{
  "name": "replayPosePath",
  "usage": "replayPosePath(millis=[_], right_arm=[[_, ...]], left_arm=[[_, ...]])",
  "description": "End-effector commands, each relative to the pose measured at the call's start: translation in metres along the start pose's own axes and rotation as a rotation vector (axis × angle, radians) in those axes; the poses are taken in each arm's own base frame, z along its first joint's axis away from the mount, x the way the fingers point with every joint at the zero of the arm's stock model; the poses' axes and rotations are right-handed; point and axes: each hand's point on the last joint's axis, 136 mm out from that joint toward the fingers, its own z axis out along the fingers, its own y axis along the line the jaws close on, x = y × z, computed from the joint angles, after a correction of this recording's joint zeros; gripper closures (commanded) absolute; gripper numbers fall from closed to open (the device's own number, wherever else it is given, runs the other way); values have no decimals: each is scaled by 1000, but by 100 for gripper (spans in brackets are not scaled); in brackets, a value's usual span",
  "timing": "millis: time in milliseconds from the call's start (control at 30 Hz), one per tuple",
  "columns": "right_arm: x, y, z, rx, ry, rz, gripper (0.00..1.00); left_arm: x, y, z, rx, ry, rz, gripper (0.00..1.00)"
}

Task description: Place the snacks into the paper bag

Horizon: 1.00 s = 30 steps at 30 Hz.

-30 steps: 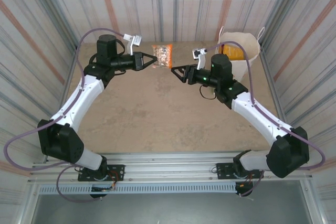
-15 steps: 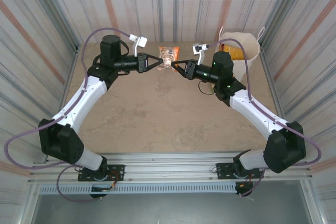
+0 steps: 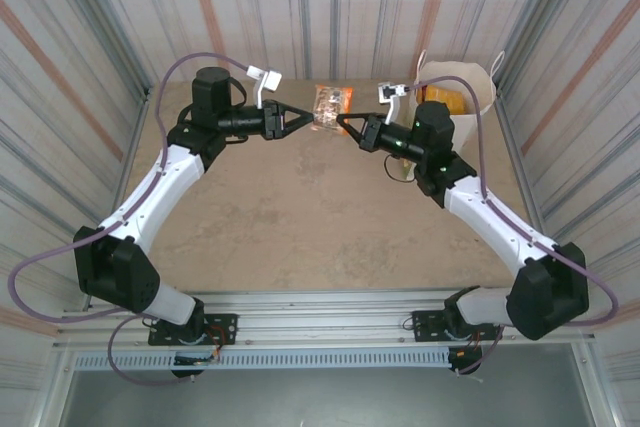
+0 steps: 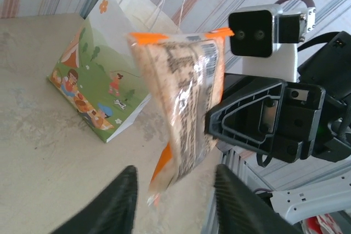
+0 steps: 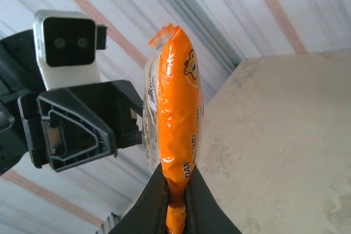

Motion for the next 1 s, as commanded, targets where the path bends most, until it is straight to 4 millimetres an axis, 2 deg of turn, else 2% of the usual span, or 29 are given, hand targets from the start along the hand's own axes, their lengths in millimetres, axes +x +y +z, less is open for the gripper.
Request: replayPosePath(millis=[0,167,300,400,567,667,967], right_arm=[[-34,0,-29,63,-86,-69,93],[-81,-26,-75,255,-117,-116,92],[-114,-58,-120,418,-148,-84,92],[-131,-80,-148,522,-165,-60,92],[-151,-115,-180,640,-196,-3,93],[-152,-137,-181,684,-160,47,93],[-148,-179,-151,659,-63,126,90]], left_arm=[[-1,-1,-3,-31,0,12,51],[4,16,1,-92,14,-28,50],[6,25,3,-121,24,-44,50],[7,31,6,-132,37,-55,50],[7,37,9,-146,44,-57,50],[7,41,11,-149,48,-59,50],[4,47,16,-152,62,-60,50]])
